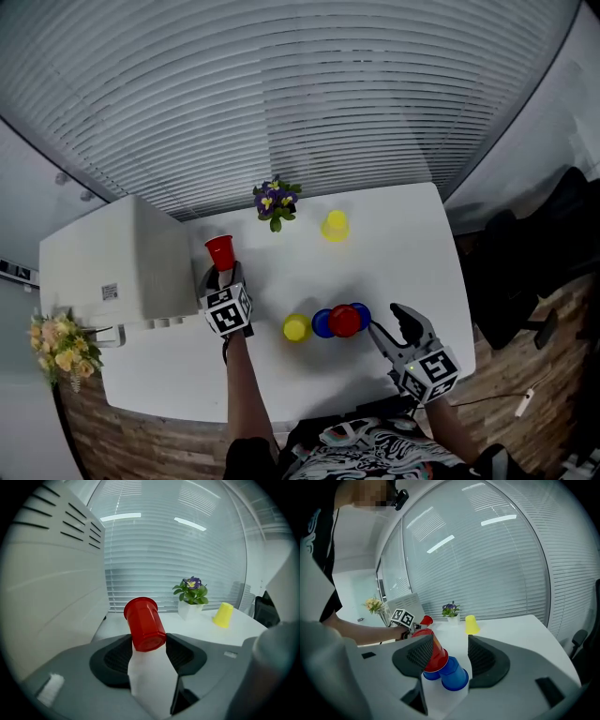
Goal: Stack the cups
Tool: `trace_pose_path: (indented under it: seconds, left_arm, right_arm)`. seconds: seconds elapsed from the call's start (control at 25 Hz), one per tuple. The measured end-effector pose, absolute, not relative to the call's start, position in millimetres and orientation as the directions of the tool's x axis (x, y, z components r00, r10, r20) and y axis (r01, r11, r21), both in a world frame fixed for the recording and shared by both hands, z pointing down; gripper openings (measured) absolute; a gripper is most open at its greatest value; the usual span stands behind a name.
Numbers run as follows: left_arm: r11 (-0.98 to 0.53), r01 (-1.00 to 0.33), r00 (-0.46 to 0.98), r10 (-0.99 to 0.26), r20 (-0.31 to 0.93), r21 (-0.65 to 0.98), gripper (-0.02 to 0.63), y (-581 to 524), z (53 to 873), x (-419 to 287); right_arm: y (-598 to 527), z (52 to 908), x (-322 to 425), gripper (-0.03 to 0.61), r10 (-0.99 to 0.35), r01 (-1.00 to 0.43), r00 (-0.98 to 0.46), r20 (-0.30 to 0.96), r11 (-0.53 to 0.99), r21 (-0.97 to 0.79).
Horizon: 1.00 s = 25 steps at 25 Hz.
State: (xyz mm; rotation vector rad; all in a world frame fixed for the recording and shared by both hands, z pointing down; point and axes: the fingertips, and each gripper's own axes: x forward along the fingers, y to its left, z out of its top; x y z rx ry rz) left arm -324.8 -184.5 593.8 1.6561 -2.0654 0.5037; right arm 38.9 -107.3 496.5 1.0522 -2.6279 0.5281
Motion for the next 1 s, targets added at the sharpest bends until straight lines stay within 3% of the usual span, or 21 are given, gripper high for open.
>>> trace_pose_path:
  seconds: [0.52,1.0]
  left_arm:
    - [0.039,-0.998,-0.011,-0.838,0.546,0.039,0.224,-87.7,560.8,-268.5]
    - [-0.013,-0.986,0.111,-0.795,0.596,0.166,0.224,-4.6,556.3,-216.4]
  right_arm:
    - [-59.8,485.9,54.5,0.233,-0.655,-0.735,-0.671,0.347,0.646,-0.204]
    - [-45.2,499.8,63.9,0.230,-0.625,-0.717,-0.685,0.374,0.669,-0.197]
